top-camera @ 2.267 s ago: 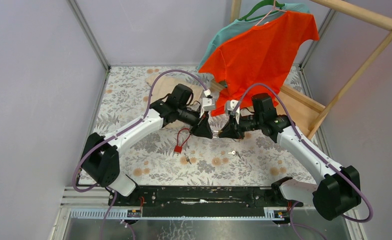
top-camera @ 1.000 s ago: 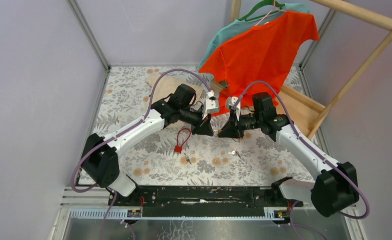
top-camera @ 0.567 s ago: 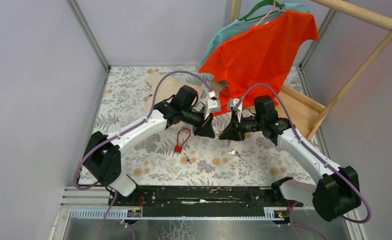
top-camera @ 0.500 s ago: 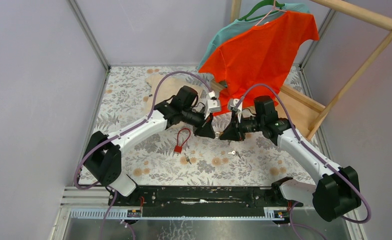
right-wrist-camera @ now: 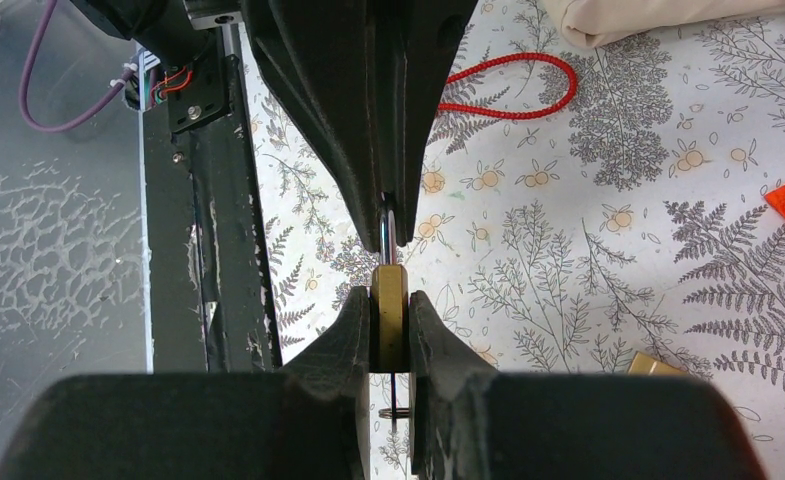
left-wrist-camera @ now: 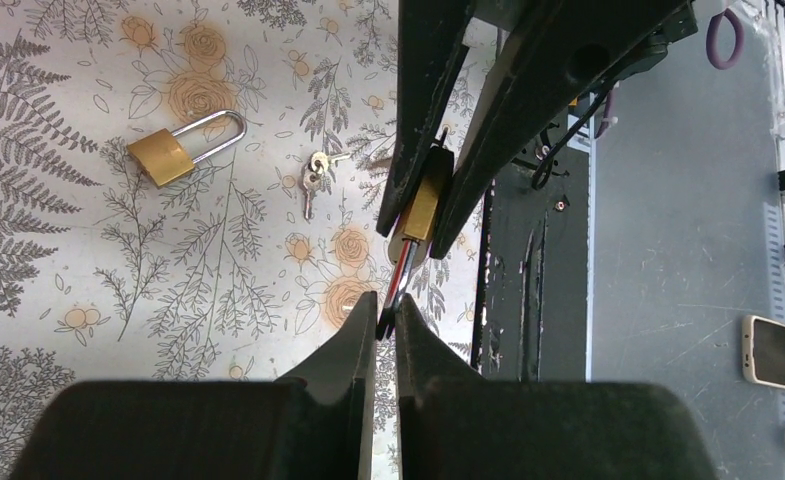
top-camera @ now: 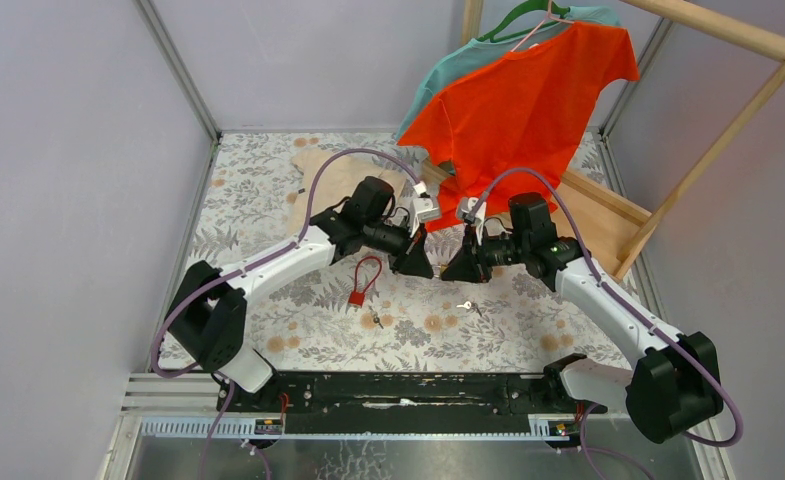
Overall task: Lock with the key
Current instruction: Lock the lock.
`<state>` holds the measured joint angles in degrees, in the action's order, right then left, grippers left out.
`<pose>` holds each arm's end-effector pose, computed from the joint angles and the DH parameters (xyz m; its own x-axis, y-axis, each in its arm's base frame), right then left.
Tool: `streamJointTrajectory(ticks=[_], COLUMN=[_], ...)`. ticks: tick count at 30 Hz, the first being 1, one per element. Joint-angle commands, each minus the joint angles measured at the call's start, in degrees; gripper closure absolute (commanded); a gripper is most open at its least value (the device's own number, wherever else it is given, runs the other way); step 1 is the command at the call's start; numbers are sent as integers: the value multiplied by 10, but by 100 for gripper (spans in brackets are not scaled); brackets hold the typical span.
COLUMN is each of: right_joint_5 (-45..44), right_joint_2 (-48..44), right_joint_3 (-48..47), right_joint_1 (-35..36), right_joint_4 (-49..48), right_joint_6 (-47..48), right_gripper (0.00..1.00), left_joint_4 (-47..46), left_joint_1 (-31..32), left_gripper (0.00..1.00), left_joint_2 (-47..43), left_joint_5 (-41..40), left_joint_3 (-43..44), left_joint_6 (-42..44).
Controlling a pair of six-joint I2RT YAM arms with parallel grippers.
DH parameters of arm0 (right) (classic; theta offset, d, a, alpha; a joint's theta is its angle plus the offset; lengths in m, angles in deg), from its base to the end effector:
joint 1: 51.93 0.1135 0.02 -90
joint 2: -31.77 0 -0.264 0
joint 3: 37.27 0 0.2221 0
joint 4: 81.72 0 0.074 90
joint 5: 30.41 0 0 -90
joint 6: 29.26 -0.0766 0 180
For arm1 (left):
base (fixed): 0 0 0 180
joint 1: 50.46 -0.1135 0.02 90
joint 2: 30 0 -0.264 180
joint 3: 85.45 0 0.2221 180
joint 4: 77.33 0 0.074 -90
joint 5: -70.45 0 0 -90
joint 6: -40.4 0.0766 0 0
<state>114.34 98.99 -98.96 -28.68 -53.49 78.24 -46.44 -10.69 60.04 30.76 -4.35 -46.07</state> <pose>0.1932 0.1511 0.2698 -0.2309 -0.2881 -0.9294 -0.9657 0.1842 0.1828 0.2190 -0.2590 0.2643 -0.4383 0.4159 -0.7968 0.8914 0.0874 -0.4447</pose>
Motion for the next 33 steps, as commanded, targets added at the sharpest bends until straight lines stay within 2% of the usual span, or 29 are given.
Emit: streamJointTrajectory(ticks=[1, 10, 16, 18, 21, 31, 33], right_joint_5=[19, 15, 26, 21, 7, 53, 60], right_joint_2=[-9, -7, 2, 1, -8, -22, -18], right_joint_3=[-22, -28, -27, -28, -28, -52, -67], right_joint_1=[30, 31, 32, 31, 24, -54, -60], right_joint_4=[-162, -171, -182, -167, -136, -61, -30], right_joint_6=[-9, -19, -31, -18, 16, 50, 68], right_gripper=[100, 100, 100, 100, 100, 39, 32], left_joint_4=[-143, -203, -210, -200, -122, 95, 114], left_joint_1=[38, 38, 51, 51, 50, -19, -26], left_gripper=[100, 100, 100, 100, 100, 100, 100], left_joint_2=[2, -2, -7, -10, -22, -61, -67], left_joint_5=[85, 141, 159, 155, 130, 33, 15], left_joint_3=[-1, -16, -22, -22, -10, 31, 32], left_joint_6=[-68, -110, -104, -97, -13, 205, 230])
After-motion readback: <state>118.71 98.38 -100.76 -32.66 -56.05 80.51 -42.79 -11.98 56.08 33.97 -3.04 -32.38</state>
